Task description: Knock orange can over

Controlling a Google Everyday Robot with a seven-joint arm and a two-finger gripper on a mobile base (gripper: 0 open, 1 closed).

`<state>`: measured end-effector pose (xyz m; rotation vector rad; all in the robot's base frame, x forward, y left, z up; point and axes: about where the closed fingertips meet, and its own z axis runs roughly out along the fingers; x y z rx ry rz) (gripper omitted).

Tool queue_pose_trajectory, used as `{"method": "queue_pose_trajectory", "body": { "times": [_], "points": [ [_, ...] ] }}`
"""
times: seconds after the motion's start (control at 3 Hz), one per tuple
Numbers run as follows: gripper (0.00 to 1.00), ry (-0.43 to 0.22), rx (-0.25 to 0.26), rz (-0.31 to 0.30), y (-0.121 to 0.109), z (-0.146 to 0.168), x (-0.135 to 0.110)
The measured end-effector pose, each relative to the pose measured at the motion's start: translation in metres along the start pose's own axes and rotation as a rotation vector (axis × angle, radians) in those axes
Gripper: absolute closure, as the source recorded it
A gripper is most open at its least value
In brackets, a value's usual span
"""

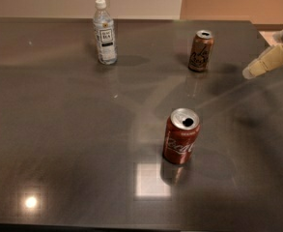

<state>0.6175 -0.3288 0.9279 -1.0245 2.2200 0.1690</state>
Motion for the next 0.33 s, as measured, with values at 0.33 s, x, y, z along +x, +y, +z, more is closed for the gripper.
{"method": "queue_pose_trajectory", "body": {
  "times": [0.33],
  "points": [
    [0.0,-0.003,0.002,-0.001,-0.001,-0.0003,-0.0012]
  ]
}}
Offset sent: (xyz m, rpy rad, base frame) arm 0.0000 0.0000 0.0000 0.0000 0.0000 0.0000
